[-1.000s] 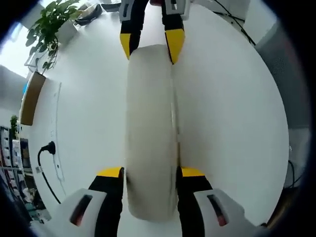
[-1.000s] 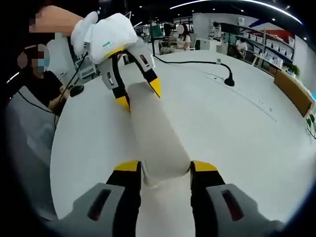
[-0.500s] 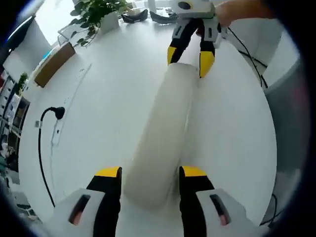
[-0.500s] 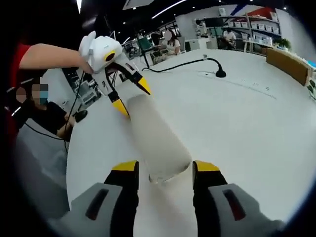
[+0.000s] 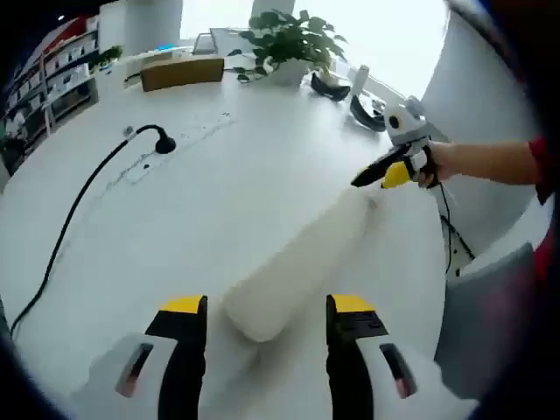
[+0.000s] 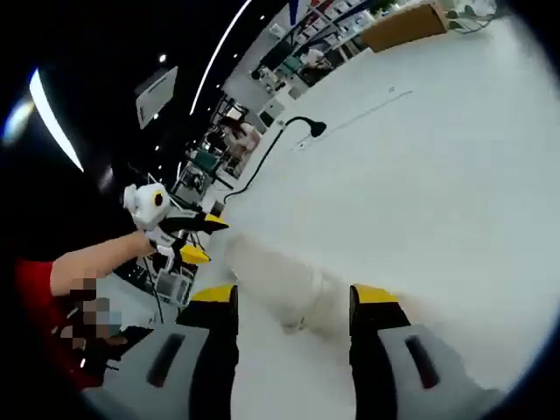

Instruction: Arrange the utensils inside the cutlery case until each visible utensil rests in its matching compartment.

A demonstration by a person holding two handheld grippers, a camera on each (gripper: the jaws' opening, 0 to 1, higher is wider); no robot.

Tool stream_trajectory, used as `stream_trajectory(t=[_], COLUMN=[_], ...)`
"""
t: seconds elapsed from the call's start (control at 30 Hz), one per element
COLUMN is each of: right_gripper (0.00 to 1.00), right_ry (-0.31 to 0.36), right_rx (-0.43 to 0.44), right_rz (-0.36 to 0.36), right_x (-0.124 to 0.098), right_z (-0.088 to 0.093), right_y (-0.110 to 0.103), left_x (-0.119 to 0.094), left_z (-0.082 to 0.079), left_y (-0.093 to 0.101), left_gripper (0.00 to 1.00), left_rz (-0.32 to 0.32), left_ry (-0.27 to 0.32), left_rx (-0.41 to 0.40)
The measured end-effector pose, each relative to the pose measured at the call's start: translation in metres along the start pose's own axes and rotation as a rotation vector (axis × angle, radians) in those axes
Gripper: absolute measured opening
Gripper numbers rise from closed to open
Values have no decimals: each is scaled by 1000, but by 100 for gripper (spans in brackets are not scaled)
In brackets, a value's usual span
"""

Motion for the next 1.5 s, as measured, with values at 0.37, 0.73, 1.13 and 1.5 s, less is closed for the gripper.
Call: stream_trajectory(t=[0.37, 0.73, 1.13, 1.5], right_gripper=[40, 29, 20, 20], right_ry=[16, 31, -7, -2], right_rx=[128, 203, 167, 142], right_rz=[15, 56, 117, 114], right_x=[3, 9, 12, 11], right_z=[5, 8, 25, 28], right_y=[14, 13, 5, 2], left_x=[10, 22, 33, 30], left_z=[10, 23, 40, 42], left_y=[-29, -28, -23, -13], left_gripper=[53, 43, 38, 35], left_rz=[4, -41, -47, -22], left_ry=[29, 22, 7, 1], left_rx=[-303, -529, -566, -571])
Point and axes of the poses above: the point that each gripper's makers call its tool centre point, and the gripper's own axes: x roughly forward along the fingers, y roughly to its right, z roughly out of its underside, the point moved 7 cm from there along -x, roughly backward along the fingers, and after that the axes turned 7 degrees about -z, right-handed, at the moved point
